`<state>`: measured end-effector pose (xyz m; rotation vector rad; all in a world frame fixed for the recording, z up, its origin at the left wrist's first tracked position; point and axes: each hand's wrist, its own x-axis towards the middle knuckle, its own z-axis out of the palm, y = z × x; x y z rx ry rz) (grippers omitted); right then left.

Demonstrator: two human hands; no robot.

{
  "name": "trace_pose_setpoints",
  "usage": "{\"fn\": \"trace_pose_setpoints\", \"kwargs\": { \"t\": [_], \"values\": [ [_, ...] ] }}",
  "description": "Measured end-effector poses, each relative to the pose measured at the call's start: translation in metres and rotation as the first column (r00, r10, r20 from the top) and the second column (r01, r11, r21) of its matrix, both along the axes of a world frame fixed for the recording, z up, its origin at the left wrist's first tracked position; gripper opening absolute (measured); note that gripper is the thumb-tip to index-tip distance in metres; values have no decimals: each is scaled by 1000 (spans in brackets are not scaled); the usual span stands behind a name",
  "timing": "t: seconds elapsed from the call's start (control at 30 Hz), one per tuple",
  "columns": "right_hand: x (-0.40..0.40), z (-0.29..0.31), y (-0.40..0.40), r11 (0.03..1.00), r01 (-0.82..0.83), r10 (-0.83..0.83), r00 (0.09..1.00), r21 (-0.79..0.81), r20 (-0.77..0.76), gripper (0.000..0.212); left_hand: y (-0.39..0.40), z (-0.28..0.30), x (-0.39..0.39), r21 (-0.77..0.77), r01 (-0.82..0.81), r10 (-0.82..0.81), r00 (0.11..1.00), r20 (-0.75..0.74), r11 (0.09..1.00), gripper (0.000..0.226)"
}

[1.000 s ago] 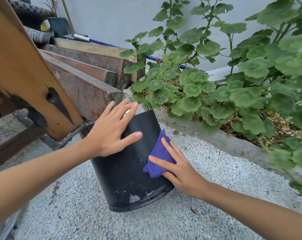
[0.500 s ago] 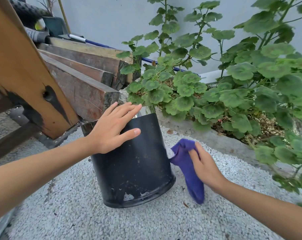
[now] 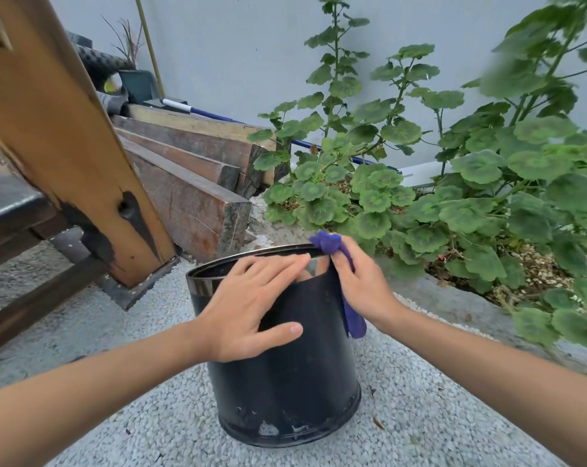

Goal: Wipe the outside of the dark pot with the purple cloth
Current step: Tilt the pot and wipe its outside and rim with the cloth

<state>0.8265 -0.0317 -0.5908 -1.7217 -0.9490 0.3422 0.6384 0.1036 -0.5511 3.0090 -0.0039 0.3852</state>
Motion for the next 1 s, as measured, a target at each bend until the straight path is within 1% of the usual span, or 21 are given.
{"fn": "trace_pose_setpoints", "kwargs": {
  "t": [0.1,0.17,0.2,0.27,0.33,0.4,0.43,0.5,0.6,0.67,0.73,0.83,0.9,0.97,1.0],
  "values": [
    [-1,3,-2,999,-42,42,999,4,-15,27,-14,-2,7,-25,-82,83,996,46,996,74],
    [1,2,-1,999,-44,44,999,-15,3,27,-30,-1,21,-2,-136,136,989,59,991,72],
    [2,1,0,999,-37,38,999,-26,10,27,-39,-1,31,15,-188,188,981,45,982,70],
    [4,-1,2,999,-19,19,1000,-39,7,26,-54,-1,54,60,-346,347,938,-6,936,63],
    [3,0,4,999,-5,5,1000,-35,-6,25,-59,-4,74,63,-490,493,870,-25,869,48],
    [1,3,5,999,26,-28,998,-26,-52,24,-59,-6,86,32,-557,558,830,-19,830,37],
    [0,4,4,999,52,-53,994,-15,-92,23,-57,-5,88,-6,-576,576,817,-14,817,33],
    [-1,6,4,993,120,-116,978,12,-172,22,-50,2,86,-159,-605,612,791,-7,780,24],
    [-1,14,3,985,159,-138,955,60,-263,23,-38,15,65,-348,-573,619,785,28,742,14],
    [-3,23,0,981,164,-128,947,101,-294,25,-30,25,47,-436,-541,618,785,43,719,15],
    [-3,31,-3,977,172,-130,949,124,-287,26,-20,34,33,-542,-529,644,764,29,652,18],
    [-5,37,-6,973,184,-152,964,139,-218,27,2,37,18,-768,-467,711,703,-21,438,29],
    [-9,36,-9,976,167,-139,972,138,-189,26,19,30,10,-827,-444,734,676,-58,344,43],
    [-16,31,-12,986,121,-101,982,117,-160,26,37,20,4,-852,-423,740,669,-64,308,65],
    [-21,28,-13,991,82,-66,987,105,-149,26,45,15,1,-845,-427,733,677,-63,323,71]
  ]
}}
